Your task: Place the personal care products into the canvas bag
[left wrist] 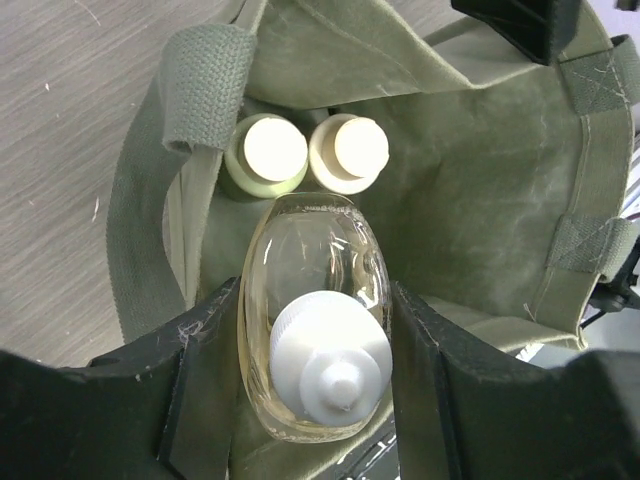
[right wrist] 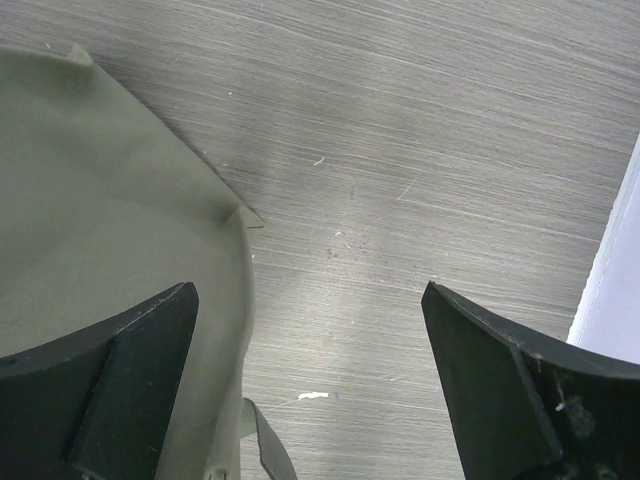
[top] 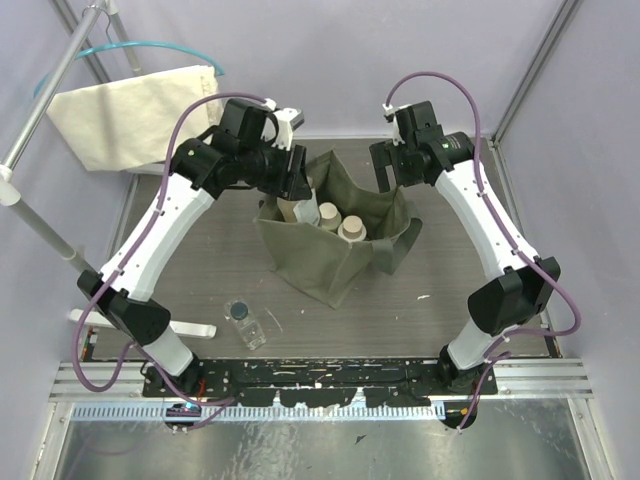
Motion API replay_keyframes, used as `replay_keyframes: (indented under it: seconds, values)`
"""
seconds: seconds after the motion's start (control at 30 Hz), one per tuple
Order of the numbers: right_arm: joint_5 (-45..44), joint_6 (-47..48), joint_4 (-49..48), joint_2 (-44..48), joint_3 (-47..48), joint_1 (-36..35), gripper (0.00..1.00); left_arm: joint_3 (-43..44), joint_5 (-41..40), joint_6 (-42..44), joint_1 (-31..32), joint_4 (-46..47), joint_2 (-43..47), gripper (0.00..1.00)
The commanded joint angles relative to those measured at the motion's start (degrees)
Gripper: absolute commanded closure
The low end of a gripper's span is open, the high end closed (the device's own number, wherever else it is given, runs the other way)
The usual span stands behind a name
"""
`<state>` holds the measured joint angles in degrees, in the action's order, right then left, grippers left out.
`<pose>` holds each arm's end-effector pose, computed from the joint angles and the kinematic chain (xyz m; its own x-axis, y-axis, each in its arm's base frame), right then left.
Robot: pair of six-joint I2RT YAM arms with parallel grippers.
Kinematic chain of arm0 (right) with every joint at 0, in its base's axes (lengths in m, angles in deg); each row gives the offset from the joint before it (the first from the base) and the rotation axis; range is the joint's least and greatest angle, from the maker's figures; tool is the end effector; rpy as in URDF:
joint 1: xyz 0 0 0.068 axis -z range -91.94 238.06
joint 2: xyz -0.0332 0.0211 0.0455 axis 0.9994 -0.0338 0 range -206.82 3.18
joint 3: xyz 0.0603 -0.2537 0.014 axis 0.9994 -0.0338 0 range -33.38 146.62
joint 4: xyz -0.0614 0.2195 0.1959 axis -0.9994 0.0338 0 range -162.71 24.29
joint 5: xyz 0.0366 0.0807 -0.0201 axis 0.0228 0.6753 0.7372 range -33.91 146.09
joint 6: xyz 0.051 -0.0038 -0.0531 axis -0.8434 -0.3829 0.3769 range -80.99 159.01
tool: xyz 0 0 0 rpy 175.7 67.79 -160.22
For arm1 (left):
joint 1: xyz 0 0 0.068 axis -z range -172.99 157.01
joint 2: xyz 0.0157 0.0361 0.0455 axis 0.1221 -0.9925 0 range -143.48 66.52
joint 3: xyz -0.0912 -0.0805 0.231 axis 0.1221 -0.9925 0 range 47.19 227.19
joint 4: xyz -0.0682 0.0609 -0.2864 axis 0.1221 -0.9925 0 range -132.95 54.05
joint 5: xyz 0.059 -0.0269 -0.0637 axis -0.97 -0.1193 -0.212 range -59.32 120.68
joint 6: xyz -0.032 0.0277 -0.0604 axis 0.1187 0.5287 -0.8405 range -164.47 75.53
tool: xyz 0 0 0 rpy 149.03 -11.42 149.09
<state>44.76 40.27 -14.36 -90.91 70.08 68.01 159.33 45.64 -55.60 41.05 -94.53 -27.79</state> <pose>0.3788 0.1254 0.3692 -0.7039 -0.2798 -0.6529 -0.2306 0.9594 -0.1626 0.3179 -0.2339 0.4223 -0.6665 0.2250 -0.7107 0.5851 0.7487 -0.3116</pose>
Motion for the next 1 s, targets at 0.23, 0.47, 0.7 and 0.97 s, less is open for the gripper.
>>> replay_keyframes:
  seconds: [0.23, 0.47, 0.7, 0.97]
  values:
    - [-0.6, 0.6, 0.9, -1.7, 3.3, 0.0, 0.0, 5.4, -3.0, 8.0, 3.5, -6.1, 2.7, 1.0]
    - [-0.7, 0.7, 1.1, -2.1, 4.2, 0.0, 0.0, 0.2, -6.4, 8.9, 4.4, -6.4, 3.0, 1.0]
    - [-0.7, 0.6, 1.5, -2.8, 5.9, 0.1, 0.0, -4.4, -9.1, 8.8, 4.5, -4.4, 1.9, 1.0]
    - [-0.7, 0.4, 1.6, -3.2, 6.2, 0.1, 0.0, -11.2, -11.2, 7.1, 4.5, 0.6, 1.3, 1.0]
